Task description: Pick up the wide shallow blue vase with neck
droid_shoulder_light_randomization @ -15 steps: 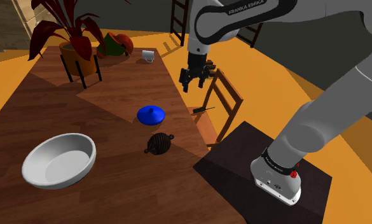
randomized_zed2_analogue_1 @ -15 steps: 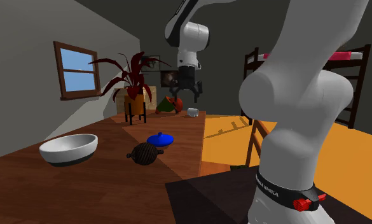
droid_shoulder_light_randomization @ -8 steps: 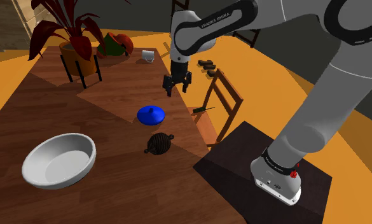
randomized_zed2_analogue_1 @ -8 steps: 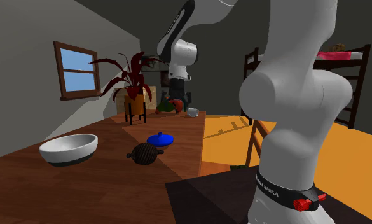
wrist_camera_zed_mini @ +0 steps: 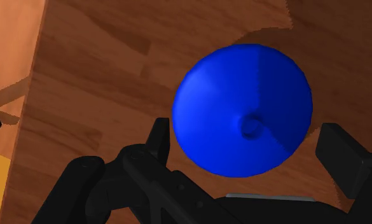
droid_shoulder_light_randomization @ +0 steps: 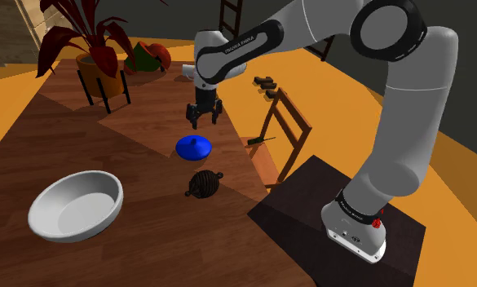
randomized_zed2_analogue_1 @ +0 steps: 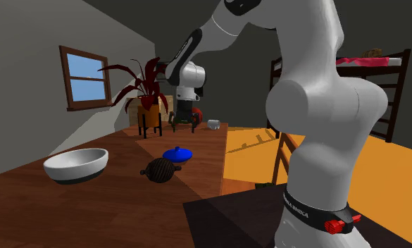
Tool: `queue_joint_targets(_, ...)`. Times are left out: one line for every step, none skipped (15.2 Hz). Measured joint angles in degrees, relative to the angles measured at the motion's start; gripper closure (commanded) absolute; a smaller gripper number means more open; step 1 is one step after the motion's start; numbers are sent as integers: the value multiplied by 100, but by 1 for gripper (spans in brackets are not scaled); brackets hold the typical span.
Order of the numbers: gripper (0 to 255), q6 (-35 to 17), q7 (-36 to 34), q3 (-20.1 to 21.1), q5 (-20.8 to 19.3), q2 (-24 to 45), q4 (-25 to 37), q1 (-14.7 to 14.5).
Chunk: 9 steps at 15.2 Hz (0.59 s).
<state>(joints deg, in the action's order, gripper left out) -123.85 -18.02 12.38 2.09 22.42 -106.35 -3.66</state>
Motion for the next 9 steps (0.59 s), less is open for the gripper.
queue_joint_targets(0,7,-38,-7,-43,218,237,-45)
queue_joint_targets(0,-15,-83,-9,-80,423,437,-98)
queue_joint_targets(0,-21,-111,-17,-118,635,656,-143)
queue_joint_targets(0,-41,-145,-24,-151,821,835,-191)
queue_joint_targets(0,-45,-141,-39,-176,985,999,-208)
queue_joint_targets(0,-63,-158,-45,-191,1080,1079,-230)
queue_joint_targets(0,-114,-149,-53,-201,1151,1101,-233)
queue_joint_targets(0,-166,-146,-61,-210,1218,1116,-238)
queue_joint_targets(0,-228,-143,-66,-216,1258,1093,-241)
